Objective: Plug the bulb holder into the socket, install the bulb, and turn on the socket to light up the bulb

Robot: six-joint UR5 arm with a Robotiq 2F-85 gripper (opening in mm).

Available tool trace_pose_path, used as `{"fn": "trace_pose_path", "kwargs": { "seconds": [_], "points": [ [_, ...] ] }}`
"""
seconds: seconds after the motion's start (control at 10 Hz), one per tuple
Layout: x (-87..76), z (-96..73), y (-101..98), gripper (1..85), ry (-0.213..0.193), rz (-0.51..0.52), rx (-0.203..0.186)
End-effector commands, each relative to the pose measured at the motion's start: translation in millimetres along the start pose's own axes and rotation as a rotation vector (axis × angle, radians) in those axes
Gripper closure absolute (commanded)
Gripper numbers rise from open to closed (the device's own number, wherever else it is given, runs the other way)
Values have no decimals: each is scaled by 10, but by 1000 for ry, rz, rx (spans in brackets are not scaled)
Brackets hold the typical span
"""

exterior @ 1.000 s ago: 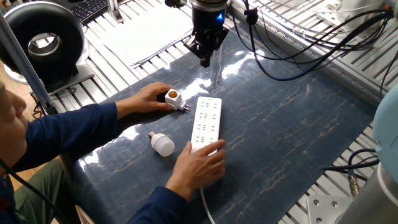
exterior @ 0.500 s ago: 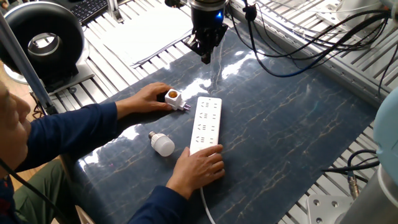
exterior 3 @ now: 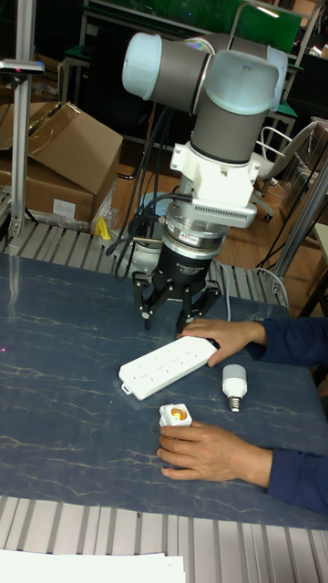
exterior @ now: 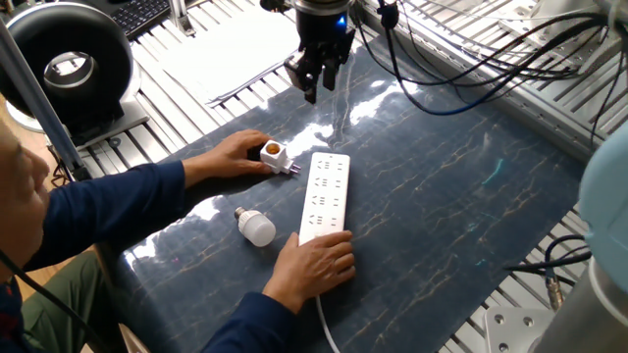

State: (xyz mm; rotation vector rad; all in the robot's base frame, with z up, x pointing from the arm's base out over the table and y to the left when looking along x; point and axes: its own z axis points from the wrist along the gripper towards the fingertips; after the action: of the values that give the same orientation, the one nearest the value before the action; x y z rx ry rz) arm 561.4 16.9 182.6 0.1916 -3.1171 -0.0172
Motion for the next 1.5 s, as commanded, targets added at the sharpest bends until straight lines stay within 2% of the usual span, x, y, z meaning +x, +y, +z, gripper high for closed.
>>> {"fn": "trace_pose_path", "kwargs": {
  "seconds": [0.0,0.3,0.6,0.9,1.1,1.2,1.4],
  "points": [
    [-173,-5,86,337,3,-21,-28],
    [-311,-32,71,337,32,-32,-22],
    [-623,-17,162,337,37,-41,-32],
    [-955,123,283,333,32,-55,-41],
    [-1119,240,296,280,25,-88,-45],
    [-1169,273,266,263,28,-104,-33],
    [-1231,329,268,230,18,-115,-39]
  ]
}}
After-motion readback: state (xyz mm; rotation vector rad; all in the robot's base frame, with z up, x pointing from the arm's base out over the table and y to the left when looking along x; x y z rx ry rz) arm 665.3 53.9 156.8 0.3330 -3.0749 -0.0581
